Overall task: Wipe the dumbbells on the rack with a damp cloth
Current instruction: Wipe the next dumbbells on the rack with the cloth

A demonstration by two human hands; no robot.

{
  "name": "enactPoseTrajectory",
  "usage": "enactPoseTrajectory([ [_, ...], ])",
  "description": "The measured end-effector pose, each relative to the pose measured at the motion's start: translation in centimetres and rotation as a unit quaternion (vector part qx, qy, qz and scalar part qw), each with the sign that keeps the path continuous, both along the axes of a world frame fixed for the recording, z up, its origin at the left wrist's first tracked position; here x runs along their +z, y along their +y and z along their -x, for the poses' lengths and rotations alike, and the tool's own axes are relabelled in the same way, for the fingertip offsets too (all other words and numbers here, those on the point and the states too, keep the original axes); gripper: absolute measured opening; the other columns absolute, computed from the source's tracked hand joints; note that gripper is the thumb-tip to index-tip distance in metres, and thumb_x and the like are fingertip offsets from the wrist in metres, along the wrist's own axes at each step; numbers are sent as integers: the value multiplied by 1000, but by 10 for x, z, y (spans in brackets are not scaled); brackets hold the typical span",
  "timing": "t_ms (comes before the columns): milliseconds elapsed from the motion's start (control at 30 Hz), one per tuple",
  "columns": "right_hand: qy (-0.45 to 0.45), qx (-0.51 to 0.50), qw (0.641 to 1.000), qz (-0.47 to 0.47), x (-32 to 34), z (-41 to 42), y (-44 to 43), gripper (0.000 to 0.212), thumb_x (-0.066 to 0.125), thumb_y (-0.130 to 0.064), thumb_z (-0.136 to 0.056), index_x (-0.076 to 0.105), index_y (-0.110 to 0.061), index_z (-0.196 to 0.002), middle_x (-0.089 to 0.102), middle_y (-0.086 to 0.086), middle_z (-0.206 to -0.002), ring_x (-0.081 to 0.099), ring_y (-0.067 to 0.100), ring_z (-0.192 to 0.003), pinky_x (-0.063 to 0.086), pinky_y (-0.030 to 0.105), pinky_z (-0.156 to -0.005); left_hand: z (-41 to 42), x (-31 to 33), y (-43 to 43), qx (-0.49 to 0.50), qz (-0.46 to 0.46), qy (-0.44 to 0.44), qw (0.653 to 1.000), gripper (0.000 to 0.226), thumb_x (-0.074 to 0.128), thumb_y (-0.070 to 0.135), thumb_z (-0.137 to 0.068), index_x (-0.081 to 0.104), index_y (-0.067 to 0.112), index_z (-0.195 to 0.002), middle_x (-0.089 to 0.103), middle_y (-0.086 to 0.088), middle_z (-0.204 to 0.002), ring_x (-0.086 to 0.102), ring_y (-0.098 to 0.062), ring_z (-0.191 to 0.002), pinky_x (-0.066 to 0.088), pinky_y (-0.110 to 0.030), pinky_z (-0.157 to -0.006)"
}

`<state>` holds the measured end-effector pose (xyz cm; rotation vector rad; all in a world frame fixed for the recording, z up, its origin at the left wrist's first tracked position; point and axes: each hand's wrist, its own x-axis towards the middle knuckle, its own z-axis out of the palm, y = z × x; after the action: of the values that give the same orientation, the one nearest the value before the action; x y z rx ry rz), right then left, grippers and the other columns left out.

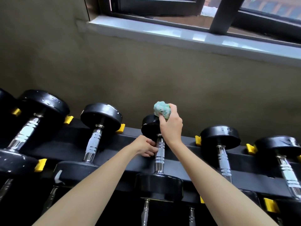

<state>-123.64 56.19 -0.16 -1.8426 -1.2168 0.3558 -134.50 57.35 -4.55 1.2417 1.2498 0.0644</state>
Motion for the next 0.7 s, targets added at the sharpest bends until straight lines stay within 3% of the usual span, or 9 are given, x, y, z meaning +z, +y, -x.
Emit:
enactPoseTrajectory([
  [167, -48, 90, 995, 14, -2, 12, 4, 37, 53, -3, -85, 49, -8, -122, 61, 9, -109, 56, 28, -96, 34, 28, -75, 13, 2, -1, -7, 41, -16, 999, 28, 59, 5, -89, 56, 8, -116, 65, -1, -85, 63, -10, -75, 50, -18, -67],
  [300, -144, 208, 967, 38, -5, 21, 8, 37, 49, 3, -84, 49, -3, -120, 57, 12, -113, 51, 29, -103, 30, 24, -73, 20, 1, -1, 18, 61, 12, 998, 12, 50, -1, -90, 56, 10, -91, 65, -4, -83, 61, -13, -71, 51, -23, -70],
  [400, -241, 267, 929, 84, -9, 29, 16, 34, 45, 4, -84, 47, -3, -118, 55, 13, -115, 46, 32, -106, 35, 33, -79, 30, 0, 1, 46, 60, 42, 996, 18, 49, -3, -90, 55, 10, -80, 63, -7, -78, 59, -15, -65, 52, -26, -71],
  [467, -306, 290, 898, 124, -13, 38, 23, 33, 43, 5, -85, 46, -4, -116, 55, 14, -112, 47, 33, -103, 35, 34, -79, 38, -1, 4, 64, 55, 64, 994, 15, 46, -2, -92, 58, 6, -88, 63, -9, -79, 57, -15, -61, 52, -26, -69],
  [567, -420, 346, 823, 162, -20, 49, 30, 35, 43, 6, -83, 44, -6, -116, 56, 14, -107, 52, 34, -99, 36, 34, -85, 48, -5, 10, 106, 51, 93, 989, 24, 37, 3, -95, 55, -2, -110, 68, -17, -97, 56, -17, -61, 53, -30, -73],
  [633, -489, 359, 776, 171, -24, 50, 32, 38, 46, 4, -83, 40, -7, -119, 54, 13, -110, 53, 32, -101, 35, 34, -90, 54, -5, 12, 134, 67, 92, 984, 26, 34, 3, -97, 53, -3, -112, 67, -22, -106, 55, -19, -63, 52, -35, -80],
  [700, -535, 370, 740, 172, -28, 51, 32, 39, 48, 1, -84, 38, -6, -122, 52, 13, -114, 52, 31, -104, 34, 35, -94, 58, -3, 13, 153, 81, 89, 981, 19, 32, 2, -97, 49, 0, -106, 65, -24, -106, 53, -20, -63, 52, -35, -77],
])
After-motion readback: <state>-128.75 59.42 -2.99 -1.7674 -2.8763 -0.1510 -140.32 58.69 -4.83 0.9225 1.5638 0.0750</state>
